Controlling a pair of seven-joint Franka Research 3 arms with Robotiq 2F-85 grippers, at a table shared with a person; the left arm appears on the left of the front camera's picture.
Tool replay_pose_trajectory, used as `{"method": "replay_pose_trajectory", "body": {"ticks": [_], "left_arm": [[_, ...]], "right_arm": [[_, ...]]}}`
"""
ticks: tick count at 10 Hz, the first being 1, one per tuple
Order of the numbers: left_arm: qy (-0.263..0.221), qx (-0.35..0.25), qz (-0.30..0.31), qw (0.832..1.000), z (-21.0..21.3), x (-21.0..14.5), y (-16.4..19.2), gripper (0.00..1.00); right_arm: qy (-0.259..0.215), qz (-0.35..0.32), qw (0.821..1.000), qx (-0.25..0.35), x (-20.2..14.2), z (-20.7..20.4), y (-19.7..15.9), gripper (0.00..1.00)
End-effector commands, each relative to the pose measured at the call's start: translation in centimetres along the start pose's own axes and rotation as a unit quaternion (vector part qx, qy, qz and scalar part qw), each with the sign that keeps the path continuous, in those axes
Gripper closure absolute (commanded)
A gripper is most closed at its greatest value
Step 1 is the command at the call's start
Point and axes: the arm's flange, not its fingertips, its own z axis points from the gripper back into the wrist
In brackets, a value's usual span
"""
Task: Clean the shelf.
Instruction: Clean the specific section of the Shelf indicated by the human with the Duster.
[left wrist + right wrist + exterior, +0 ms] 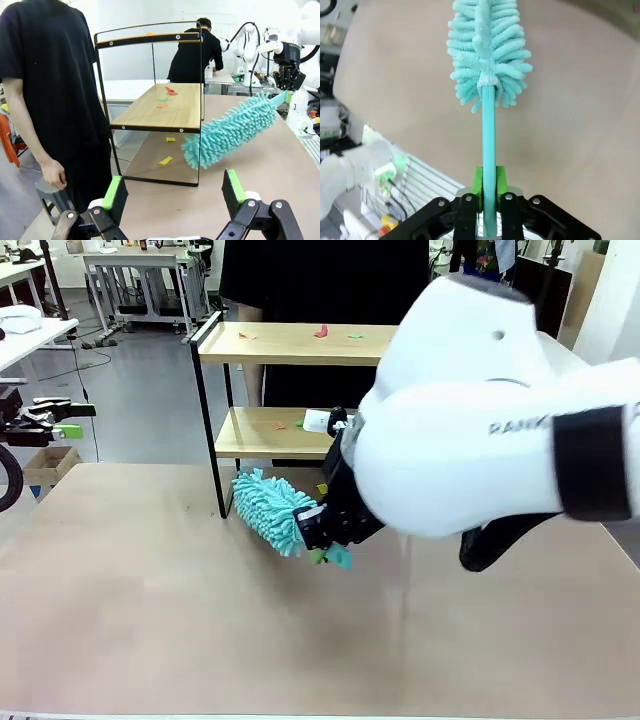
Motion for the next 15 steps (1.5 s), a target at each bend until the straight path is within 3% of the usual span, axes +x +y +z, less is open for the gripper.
{"method": "replay_pose_trajectory", "body": {"ticks": [1, 5, 11, 15], "left_arm": [[0.001, 0.001, -0.001, 1.0, 0.0, 0.1, -0.1, 0.0], [0.001, 0.001, -0.001, 1.0, 0.0, 0.1, -0.1, 0.0], [0.001, 0.001, -0.001, 1.0, 0.0, 0.1, -0.1, 0.0], [0.001, 0.001, -0.001, 1.0, 0.0, 0.1, -0.1, 0.0]], "right_arm": [[-0.035, -0.05, 0.998, -0.016, 2.2, -1.7, 2.4, 0.87], [-0.097, -0.085, 0.991, -0.042, 5.1, -4.3, 4.9, 0.87], [-0.121, -0.094, 0.987, -0.057, 10.8, -9.9, 7.6, 0.87], [-0.106, -0.09, 0.988, -0.064, 12.1, -12.9, 8.6, 0.87]]}}
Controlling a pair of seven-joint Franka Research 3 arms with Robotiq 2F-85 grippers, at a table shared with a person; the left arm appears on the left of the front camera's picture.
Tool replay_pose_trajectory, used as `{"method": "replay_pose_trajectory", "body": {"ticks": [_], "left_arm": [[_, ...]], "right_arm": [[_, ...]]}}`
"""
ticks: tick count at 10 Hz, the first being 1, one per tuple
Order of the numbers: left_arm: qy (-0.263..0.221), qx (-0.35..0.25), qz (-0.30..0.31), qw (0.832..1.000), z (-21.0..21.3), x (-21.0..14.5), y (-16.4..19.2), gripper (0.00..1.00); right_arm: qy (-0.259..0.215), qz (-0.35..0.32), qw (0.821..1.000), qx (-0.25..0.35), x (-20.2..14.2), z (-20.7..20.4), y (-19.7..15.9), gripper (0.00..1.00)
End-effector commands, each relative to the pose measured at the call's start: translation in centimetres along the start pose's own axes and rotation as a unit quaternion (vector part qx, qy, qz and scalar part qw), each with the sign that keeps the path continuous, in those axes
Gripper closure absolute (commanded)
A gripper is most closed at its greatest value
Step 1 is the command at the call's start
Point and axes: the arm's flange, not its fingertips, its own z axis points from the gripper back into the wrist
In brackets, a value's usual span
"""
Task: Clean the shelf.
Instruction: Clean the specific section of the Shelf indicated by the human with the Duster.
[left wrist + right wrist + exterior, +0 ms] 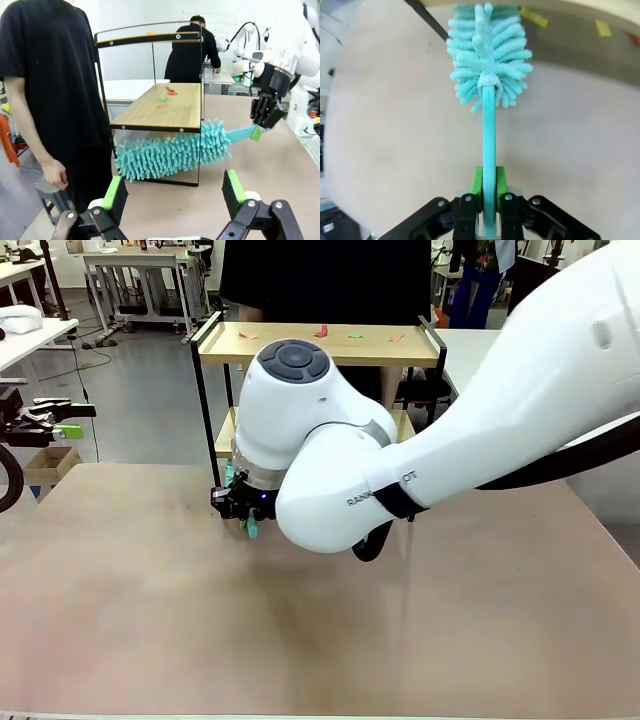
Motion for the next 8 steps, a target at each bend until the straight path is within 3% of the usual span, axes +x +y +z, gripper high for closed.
{"method": "replay_pose_trajectory", "body": {"ticks": [1, 4, 5, 6, 8], "left_arm": [[0.001, 0.001, -0.002, 1.0, 0.0, 0.2, -0.1, 0.0], [0.001, 0.001, -0.002, 1.0, 0.0, 0.2, -0.1, 0.0], [0.001, 0.001, -0.002, 1.0, 0.0, 0.2, -0.1, 0.0], [0.001, 0.001, -0.002, 1.0, 0.0, 0.2, -0.1, 0.0], [0.001, 0.001, -0.002, 1.0, 0.0, 0.2, -0.1, 0.0]], "right_arm": [[0.001, -0.012, 1.0, -0.011, 0.2, -1.8, 2.0, 0.87], [0.015, -0.021, 0.999, -0.022, 0.1, -2.6, 2.1, 0.87], [0.049, 0.0, 0.999, 0.014, 0.1, -1.0, 2.1, 0.87], [0.014, 0.003, 1.0, -0.018, -0.3, -2.9, 1.4, 0.87], [0.025, -0.001, 1.0, -0.008, -0.3, -2.4, 1.8, 0.87]]}}
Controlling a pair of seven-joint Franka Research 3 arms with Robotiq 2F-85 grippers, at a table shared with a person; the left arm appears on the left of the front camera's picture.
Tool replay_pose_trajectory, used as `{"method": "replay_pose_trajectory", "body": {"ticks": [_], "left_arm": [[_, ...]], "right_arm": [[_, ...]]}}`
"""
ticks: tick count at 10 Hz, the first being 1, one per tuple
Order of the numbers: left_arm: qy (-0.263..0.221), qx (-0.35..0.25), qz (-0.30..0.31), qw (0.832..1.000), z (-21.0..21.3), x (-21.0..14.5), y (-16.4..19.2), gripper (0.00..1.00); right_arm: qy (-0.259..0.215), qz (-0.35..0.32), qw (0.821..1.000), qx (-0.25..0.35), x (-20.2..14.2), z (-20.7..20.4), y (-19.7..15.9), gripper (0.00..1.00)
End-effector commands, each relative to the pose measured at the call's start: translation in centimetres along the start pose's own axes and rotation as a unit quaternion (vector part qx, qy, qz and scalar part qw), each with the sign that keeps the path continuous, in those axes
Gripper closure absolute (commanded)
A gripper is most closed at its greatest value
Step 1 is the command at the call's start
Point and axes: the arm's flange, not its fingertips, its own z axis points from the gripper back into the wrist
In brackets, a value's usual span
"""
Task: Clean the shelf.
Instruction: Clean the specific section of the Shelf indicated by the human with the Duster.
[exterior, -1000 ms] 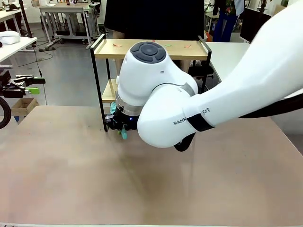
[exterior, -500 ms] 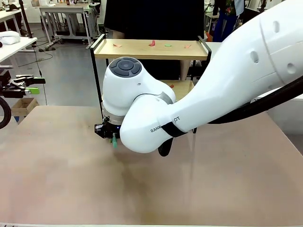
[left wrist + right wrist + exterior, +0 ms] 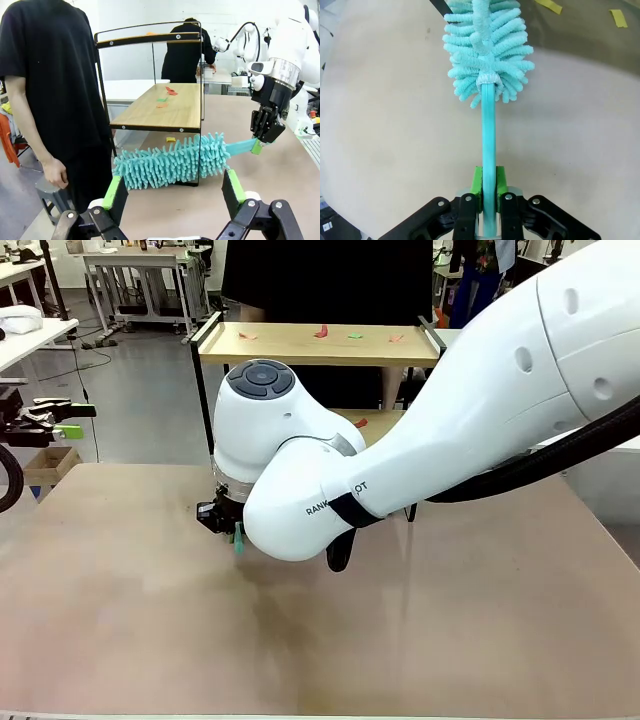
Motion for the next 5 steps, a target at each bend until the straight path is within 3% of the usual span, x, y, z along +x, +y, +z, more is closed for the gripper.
{"method": "replay_pose_trajectory", "body": {"ticks": [1, 5], "left_arm": [[0.001, 0.001, -0.002, 1.0, -0.1, 0.2, -0.1, 0.0], [0.001, 0.001, -0.002, 1.0, -0.1, 0.2, -0.1, 0.0]], "right_arm": [[0.007, 0.002, 1.0, -0.003, -0.2, -0.1, -0.7, 0.87], [-0.01, -0.033, 0.999, -0.032, -1.8, -1.7, -2.2, 0.87]]}}
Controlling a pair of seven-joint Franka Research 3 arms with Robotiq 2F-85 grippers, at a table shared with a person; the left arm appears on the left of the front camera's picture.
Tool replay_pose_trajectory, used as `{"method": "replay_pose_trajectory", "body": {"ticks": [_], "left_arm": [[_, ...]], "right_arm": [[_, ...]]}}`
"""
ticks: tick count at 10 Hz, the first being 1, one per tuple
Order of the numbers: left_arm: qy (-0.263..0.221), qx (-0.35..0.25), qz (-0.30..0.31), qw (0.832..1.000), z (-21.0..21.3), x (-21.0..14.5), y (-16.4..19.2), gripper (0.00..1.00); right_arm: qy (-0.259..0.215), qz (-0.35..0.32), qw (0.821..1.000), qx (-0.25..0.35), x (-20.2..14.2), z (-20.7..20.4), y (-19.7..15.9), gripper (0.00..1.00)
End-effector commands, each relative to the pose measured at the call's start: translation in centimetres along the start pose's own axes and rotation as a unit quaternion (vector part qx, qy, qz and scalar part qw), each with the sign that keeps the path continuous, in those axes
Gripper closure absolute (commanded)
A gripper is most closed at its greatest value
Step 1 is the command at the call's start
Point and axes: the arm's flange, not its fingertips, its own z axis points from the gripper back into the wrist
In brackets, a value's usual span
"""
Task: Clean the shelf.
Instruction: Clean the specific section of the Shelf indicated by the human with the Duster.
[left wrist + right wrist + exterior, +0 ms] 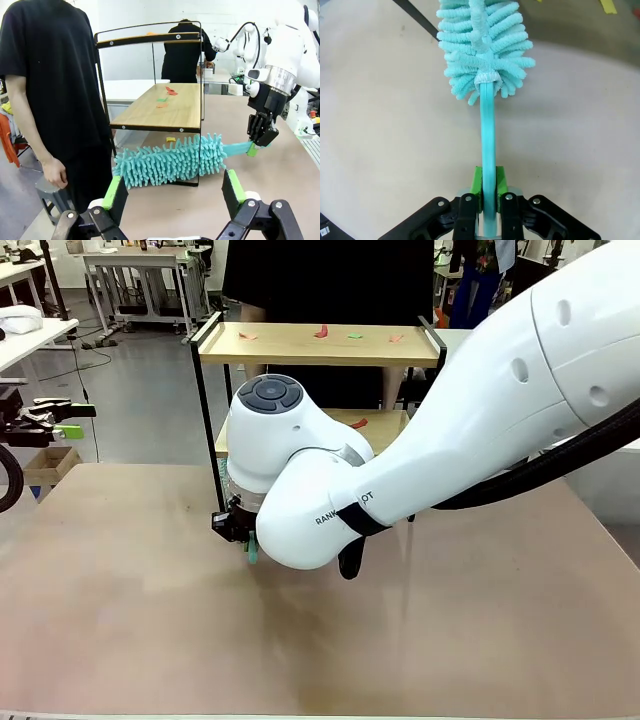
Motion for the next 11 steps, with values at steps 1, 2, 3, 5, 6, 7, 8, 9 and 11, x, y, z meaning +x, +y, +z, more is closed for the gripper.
{"method": "replay_pose_trajectory", "body": {"ticks": [1, 2, 3, 5, 6, 7, 8, 9, 11], "left_arm": [[0.001, 0.001, -0.002, 1.0, -0.1, 0.2, -0.1, 0.0], [0.001, 0.001, -0.002, 1.0, -0.1, 0.2, -0.1, 0.0], [0.001, 0.001, -0.002, 1.0, -0.1, 0.2, -0.1, 0.0], [0.001, 0.001, -0.002, 1.0, -0.1, 0.2, -0.1, 0.0], [0.001, 0.001, -0.002, 1.0, -0.1, 0.2, -0.1, 0.0], [0.001, 0.001, -0.002, 1.0, -0.1, 0.2, -0.1, 0.0], [0.001, 0.001, -0.002, 1.0, -0.1, 0.2, -0.1, 0.0], [0.001, 0.001, -0.002, 1.0, -0.1, 0.2, -0.1, 0.0], [0.001, 0.001, -0.002, 1.0, -0.1, 0.2, -0.1, 0.0]], "right_arm": [[-0.016, -0.021, 1.0, -0.011, -1.2, -0.1, -0.1, 0.87], [-0.017, -0.024, 0.999, -0.011, -1.3, 0.0, -0.4, 0.87], [-0.017, -0.029, 0.999, -0.011, -1.6, 0.2, -0.8, 0.87], [-0.018, -0.035, 0.999, -0.009, -2.2, 0.8, -1.6, 0.87], [-0.019, -0.036, 0.999, -0.009, -2.4, 1.2, -2.1, 0.87], [-0.02, -0.037, 0.999, -0.01, -2.5, 1.3, -2.4, 0.87], [-0.016, -0.042, 0.999, -0.013, -2.4, 1.2, -2.9, 0.87], [-0.013, -0.045, 0.999, -0.015, -2.4, 1.0, -3.4, 0.87], [-0.009, -0.053, 0.998, -0.026, -2.4, 0.8, -4.4, 0.87]]}}
